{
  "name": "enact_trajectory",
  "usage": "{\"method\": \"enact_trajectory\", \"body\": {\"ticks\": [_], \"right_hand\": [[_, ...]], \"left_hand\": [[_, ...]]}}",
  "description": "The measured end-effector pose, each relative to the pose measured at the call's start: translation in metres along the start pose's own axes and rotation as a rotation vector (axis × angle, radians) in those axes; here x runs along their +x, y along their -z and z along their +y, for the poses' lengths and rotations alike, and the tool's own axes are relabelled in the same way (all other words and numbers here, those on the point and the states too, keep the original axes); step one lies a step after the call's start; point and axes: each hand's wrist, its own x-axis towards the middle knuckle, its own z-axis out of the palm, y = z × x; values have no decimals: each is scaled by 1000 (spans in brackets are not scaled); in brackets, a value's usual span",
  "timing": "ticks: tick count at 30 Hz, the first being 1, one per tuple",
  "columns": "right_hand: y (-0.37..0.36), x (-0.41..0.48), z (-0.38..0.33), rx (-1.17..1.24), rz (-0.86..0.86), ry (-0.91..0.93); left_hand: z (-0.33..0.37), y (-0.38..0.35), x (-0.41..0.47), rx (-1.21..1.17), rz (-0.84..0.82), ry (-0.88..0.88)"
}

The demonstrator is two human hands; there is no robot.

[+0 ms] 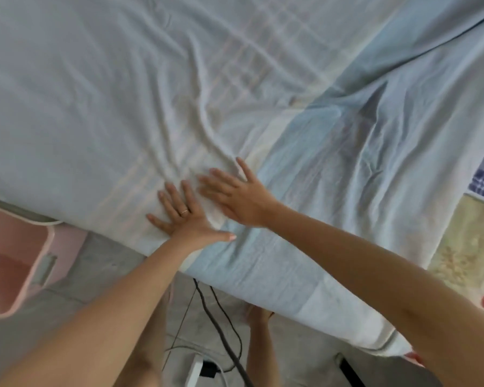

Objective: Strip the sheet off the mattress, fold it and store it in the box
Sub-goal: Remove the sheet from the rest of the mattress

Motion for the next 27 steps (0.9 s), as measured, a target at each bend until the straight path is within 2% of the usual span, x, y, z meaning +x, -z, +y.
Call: {"method": "enact_trajectory", "body": {"ticks": [1,2,6,8,9,10,12,15,17,18,19,20,21,23,25,27], "right_hand": [[-9,-7,28,18,34,-89],[-16,-19,61,68,69,-262],[-9,-91,166,248,8,-1078],[4,-119,175,296,-60,-1395],[10,-129,169,317,-66,-1500],[15,-136,156,307,-58,-1519],[14,-144,113,257,11,-1317],[3,-150,1,196,119,-738],[-9,-180,-63,155,-61,-318],[-21,-200,-73,112,-174,-180],[-32,-225,-68,87,-229,-170],[-43,-248,-52,105,-212,-283],[-54,-273,-31,142,-176,-489],[-72,-325,17,156,-115,-1038],[-66,-368,48,388,-115,-1525],[-52,-394,59,595,149,-1764]], "left_hand": [[0,0,0,-11,-9,-4],[-1,0,0,-6,-14,-18],[0,4,-2,-2,-69,-33],[1,7,-6,12,-83,-30],[3,9,-8,19,-98,-19],[5,11,-10,22,-106,-1],[12,14,-15,30,-96,44],[32,14,-25,33,16,128],[51,0,-35,60,109,52],[54,-10,-38,77,152,-35],[57,-22,-42,98,173,-141],[58,-34,-46,113,176,-235],[59,-47,-53,135,165,-301],[62,-70,-65,190,147,-341],[71,-89,-79,176,151,-339],[87,-104,-92,134,180,-333]]}}
